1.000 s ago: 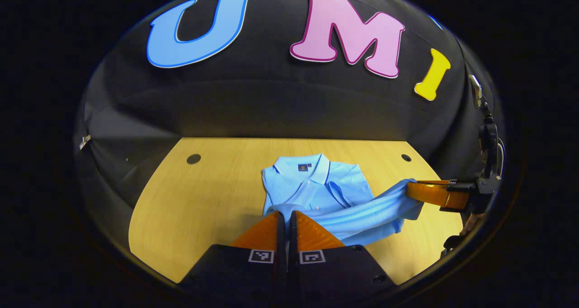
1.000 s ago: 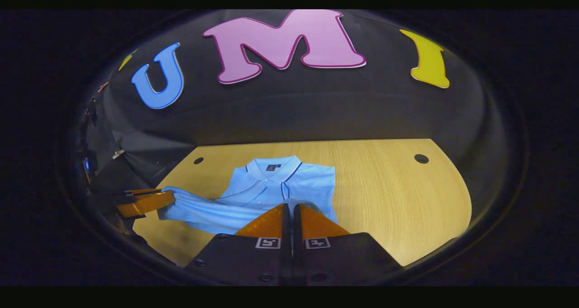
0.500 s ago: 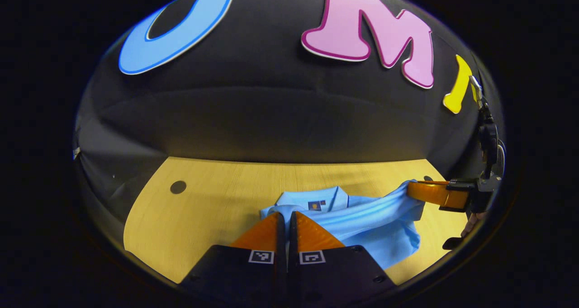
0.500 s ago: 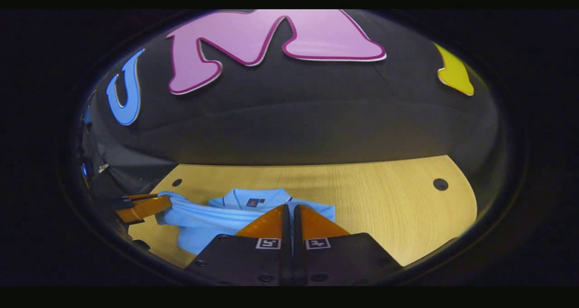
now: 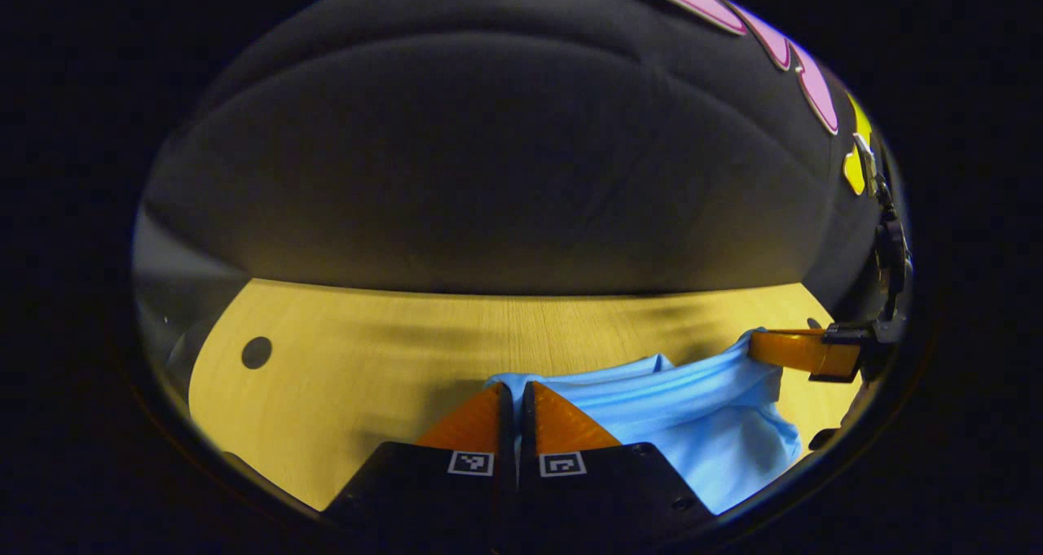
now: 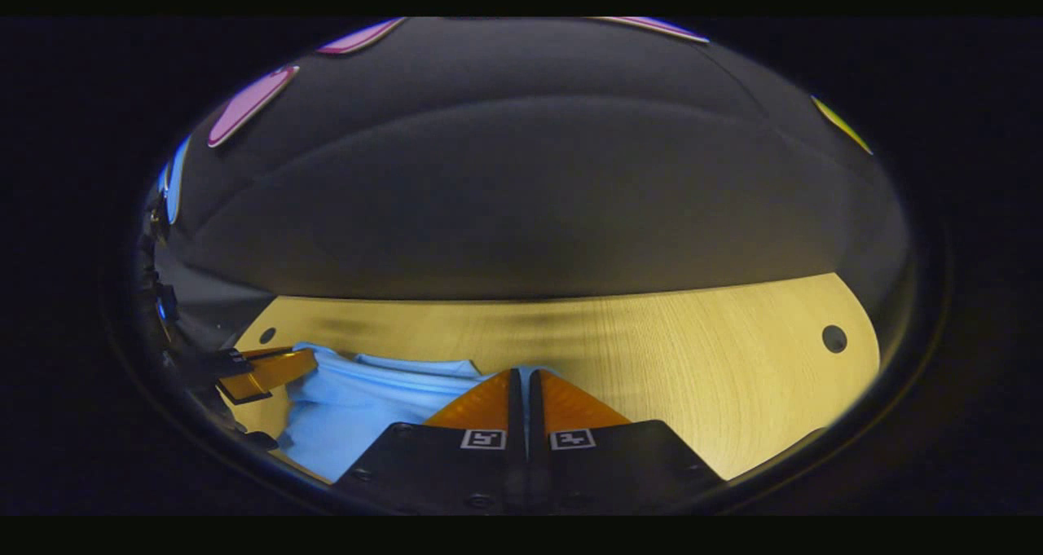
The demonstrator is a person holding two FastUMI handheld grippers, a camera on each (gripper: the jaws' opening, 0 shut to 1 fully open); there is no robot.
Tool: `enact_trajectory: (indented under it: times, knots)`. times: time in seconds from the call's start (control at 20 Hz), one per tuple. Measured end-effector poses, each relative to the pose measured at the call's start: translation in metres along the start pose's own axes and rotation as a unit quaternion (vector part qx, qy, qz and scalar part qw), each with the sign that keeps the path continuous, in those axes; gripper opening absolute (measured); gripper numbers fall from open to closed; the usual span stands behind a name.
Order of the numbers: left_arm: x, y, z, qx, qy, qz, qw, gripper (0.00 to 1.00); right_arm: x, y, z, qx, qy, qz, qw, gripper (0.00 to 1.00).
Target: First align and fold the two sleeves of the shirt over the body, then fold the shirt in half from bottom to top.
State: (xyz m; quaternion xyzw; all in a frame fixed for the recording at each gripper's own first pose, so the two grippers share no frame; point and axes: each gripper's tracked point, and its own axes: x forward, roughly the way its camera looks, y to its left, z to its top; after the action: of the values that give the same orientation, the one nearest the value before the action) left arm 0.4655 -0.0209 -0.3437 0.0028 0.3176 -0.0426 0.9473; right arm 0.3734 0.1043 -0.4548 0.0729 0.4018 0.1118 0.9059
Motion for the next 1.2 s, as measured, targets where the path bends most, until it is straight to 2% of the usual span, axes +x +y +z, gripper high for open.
enact_trajectory:
  times: [0.1,0.15,0.2,0.3,0.35,0.5,0.55,0.75,0.95,1.2]
  knots:
    - [0.008,-0.004,-0.005,0.011,0.002,0.006,1.000,0.06,0.006,-0.002,-0.007,0.003,0.006,-0.001,1.000,0.05]
    - [0.008,-0.006,-0.003,0.010,-0.003,0.010,1.000,0.08,0.007,-0.002,-0.011,-0.003,0.010,-0.001,1.000,0.05]
    - [0.006,-0.006,0.000,0.006,-0.009,0.012,1.000,0.15,0.005,-0.002,-0.013,-0.014,0.011,-0.001,1.000,0.00]
    - [0.002,-0.004,0.009,-0.005,-0.030,0.016,0.999,0.28,-0.006,-0.005,-0.010,-0.044,0.002,-0.009,0.999,0.12]
    - [-0.007,-0.006,0.017,-0.008,-0.047,0.016,0.999,0.36,-0.014,-0.004,-0.005,-0.052,-0.007,-0.012,0.999,0.30]
    - [-0.052,-0.008,0.041,-0.014,-0.102,0.021,0.994,1.00,-0.055,-0.007,0.021,-0.051,-0.064,-0.025,0.996,0.86]
    - [-0.071,-0.009,0.049,-0.020,-0.126,0.024,0.991,0.99,-0.069,-0.009,0.030,-0.050,-0.081,-0.031,0.995,1.00]
    - [-0.167,-0.011,0.072,-0.036,-0.192,0.027,0.980,0.98,-0.144,-0.009,0.057,-0.049,-0.138,-0.059,0.987,0.99]
    - [-0.255,-0.015,0.086,-0.018,-0.223,0.026,0.974,0.98,-0.223,0.004,0.062,-0.037,-0.158,-0.069,0.984,0.99]
    - [-0.357,-0.029,0.078,-0.014,-0.251,-0.004,0.968,0.98,-0.333,0.030,0.059,-0.037,-0.194,-0.080,0.977,0.99]
